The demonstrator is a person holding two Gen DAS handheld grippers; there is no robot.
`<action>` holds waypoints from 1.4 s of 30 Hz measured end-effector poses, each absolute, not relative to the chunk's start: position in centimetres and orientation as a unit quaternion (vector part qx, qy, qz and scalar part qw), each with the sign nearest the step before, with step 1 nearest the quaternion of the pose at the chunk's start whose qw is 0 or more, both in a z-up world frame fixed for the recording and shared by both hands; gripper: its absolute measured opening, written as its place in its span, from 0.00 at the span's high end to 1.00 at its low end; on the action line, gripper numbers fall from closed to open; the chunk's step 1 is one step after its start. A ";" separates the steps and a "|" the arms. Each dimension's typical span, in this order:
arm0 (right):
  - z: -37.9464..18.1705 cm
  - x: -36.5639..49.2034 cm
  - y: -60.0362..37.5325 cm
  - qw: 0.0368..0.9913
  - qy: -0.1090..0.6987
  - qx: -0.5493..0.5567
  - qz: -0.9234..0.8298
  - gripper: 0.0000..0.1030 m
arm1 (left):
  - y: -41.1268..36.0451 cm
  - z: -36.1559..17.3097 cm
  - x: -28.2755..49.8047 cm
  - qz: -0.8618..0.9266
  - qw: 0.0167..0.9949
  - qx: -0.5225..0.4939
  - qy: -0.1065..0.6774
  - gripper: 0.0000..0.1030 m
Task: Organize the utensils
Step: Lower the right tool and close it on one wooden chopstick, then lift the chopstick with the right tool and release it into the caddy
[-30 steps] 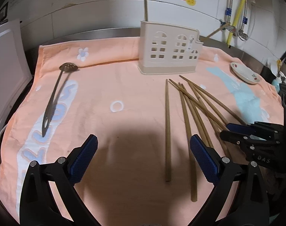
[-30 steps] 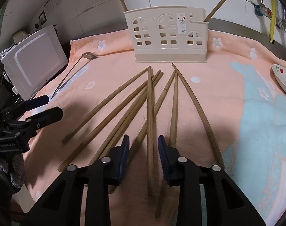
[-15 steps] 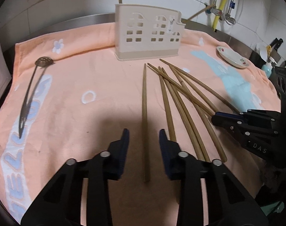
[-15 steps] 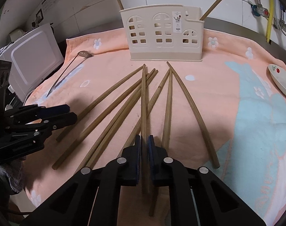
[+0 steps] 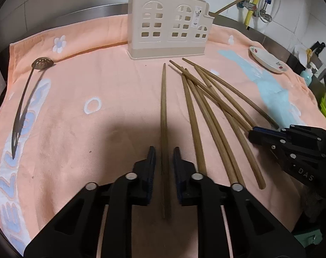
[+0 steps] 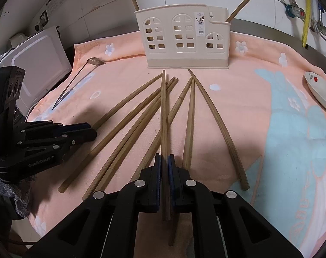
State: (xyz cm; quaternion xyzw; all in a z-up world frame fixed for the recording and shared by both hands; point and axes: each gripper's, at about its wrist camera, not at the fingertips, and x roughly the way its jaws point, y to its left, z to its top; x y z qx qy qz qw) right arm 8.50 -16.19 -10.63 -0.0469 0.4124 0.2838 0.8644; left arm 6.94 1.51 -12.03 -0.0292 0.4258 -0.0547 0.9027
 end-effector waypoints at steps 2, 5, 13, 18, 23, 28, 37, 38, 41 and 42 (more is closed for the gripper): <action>-10.5 8.4 -16.3 0.866 0.409 -0.046 0.282 0.93 | 1.6 -12.0 7.0 -0.048 0.904 -0.031 0.424 0.94; -10.2 8.3 -16.5 0.870 0.402 -0.043 0.280 0.93 | 1.8 -11.5 6.8 -0.045 0.907 -0.039 0.417 0.94; -7.2 7.6 -17.1 0.888 0.364 -0.042 0.277 0.94 | 2.4 -9.2 6.2 -0.046 0.919 -0.046 0.389 0.95; -4.3 7.7 -17.2 0.901 0.330 -0.040 0.280 0.94 | 2.9 -7.1 5.9 -0.052 0.927 -0.049 0.368 0.95; -1.5 8.3 -17.1 0.909 0.303 -0.037 0.284 0.94 | 3.3 -5.2 6.1 -0.056 0.934 -0.050 0.348 0.95; 0.9 9.6 -16.8 0.912 0.287 -0.044 0.289 0.94 | 3.1 -3.5 6.7 -0.061 0.939 -0.036 0.336 0.95; 6.7 12.3 -17.3 0.922 0.252 -0.060 0.289 0.94 | 2.5 1.0 8.9 -0.082 0.946 -0.013 0.312 0.95; 7.2 12.6 -17.5 0.923 0.248 -0.062 0.287 0.94 | 2.3 1.6 9.2 -0.084 0.947 -0.010 0.311 0.95; 9.2 13.8 -17.8 0.927 0.236 -0.066 0.283 0.94 | 1.9 3.3 10.1 -0.094 0.949 -0.005 0.302 0.95; 9.8 14.1 -17.8 0.929 0.232 -0.068 0.281 0.94 | 1.8 4.1 10.4 -0.096 0.950 -0.002 0.296 0.95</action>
